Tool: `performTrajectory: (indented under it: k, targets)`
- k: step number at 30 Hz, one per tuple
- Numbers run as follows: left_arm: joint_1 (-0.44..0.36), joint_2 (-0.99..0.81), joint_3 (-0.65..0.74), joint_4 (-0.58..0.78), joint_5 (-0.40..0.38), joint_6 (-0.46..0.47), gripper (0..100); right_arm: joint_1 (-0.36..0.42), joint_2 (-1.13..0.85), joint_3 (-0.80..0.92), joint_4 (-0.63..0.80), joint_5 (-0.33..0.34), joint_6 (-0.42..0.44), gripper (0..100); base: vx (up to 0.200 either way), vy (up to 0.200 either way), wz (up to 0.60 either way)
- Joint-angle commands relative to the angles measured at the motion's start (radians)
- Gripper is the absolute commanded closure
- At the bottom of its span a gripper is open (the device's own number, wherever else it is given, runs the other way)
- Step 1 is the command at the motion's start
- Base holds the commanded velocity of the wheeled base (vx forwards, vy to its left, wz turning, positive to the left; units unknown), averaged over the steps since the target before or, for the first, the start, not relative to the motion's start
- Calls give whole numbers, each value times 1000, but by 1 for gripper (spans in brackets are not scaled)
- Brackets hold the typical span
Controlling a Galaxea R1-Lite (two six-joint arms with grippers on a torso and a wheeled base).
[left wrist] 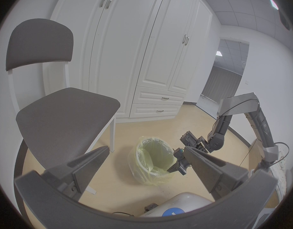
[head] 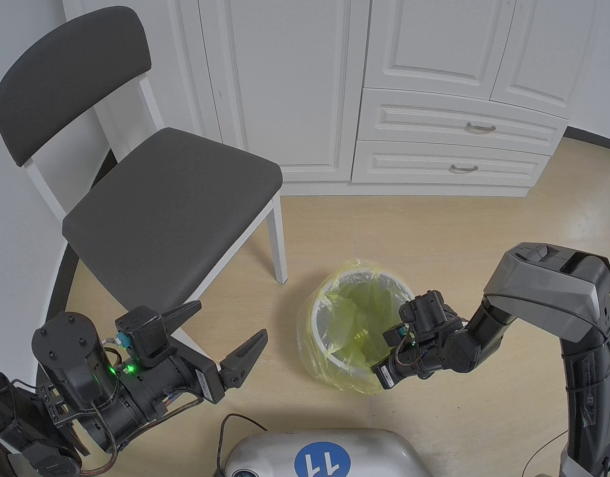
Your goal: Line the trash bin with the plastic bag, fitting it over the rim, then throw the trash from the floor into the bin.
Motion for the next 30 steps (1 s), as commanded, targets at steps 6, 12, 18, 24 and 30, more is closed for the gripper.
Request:
performTrajectory:
  k: [6, 12, 18, 24, 30]
  targets:
    - [1, 1, 0, 0, 0, -1, 0, -14, -24, -2, -4, 0, 1, 100, 0, 0, 0]
    - [1, -1, 0, 0, 0, -1, 0, -16, -54, 16, 3, 0, -1, 100, 0, 0, 0]
    - [1, 1, 2, 0, 0, -2, 0, -28, 12, -13, 5, -5, -13, 100, 0, 0, 0]
    - [1, 3, 2, 0, 0, -4, 0, -68, 85, -70, 6, -14, -15, 100, 0, 0, 0]
    - [8, 4, -3, 0, 0, -2, 0, -86, 99, -111, 29, -12, -13, 100, 0, 0, 0]
